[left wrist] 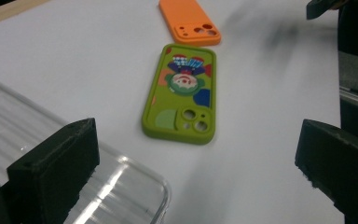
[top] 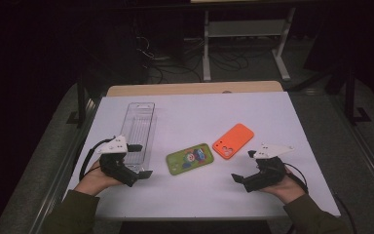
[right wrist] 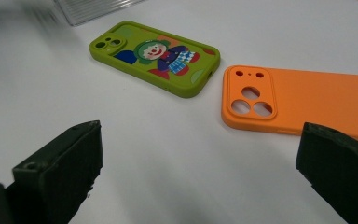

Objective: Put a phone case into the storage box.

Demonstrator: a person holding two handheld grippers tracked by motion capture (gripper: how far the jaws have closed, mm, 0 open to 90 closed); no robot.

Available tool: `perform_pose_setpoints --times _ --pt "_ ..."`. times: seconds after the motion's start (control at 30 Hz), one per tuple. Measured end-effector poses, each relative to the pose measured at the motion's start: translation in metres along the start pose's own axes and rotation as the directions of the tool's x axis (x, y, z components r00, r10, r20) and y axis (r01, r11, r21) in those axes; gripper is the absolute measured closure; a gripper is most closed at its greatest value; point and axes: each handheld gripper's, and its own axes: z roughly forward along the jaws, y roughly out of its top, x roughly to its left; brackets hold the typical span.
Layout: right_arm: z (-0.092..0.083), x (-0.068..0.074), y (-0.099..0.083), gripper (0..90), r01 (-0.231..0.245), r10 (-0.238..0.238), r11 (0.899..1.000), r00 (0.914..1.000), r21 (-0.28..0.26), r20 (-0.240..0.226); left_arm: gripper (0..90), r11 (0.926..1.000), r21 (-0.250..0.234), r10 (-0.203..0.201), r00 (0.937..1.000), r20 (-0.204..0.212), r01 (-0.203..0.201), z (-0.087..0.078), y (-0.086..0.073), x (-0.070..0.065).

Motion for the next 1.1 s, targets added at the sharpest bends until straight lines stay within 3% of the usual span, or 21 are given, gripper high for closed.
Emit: perform_pose_setpoints --times 0.3,0.73,0.9,1.1 --pt "0.003 -0.007 0.004 0.1 -0.001 0.0 1.0 0.9996 0.021 0.027 0.0 0.9994 -0.031 -0.016 0.9993 0.033 0.017 0.02 0.017 -0.011" --pt "0.017 -0.029 0.022 0.3 -0.037 0.032 0.996 0.9968 0.076 0.074 0.0 0.9998 0.008 0.015 0.9991 0.041 -0.015 0.054 0.027 -0.028" --pt "0.022 -0.038 0.029 3.5 -0.059 0.051 0.994 0.9952 0.094 0.083 0.0 0.9994 0.026 0.02 0.9994 0.028 -0.021 0.066 0.028 -0.032" --pt "0.032 -0.051 0.036 13.0 -0.1 0.084 0.985 0.9891 0.139 0.121 0.0 0.9989 0.035 0.028 0.9986 0.044 -0.03 0.079 0.027 -0.038"
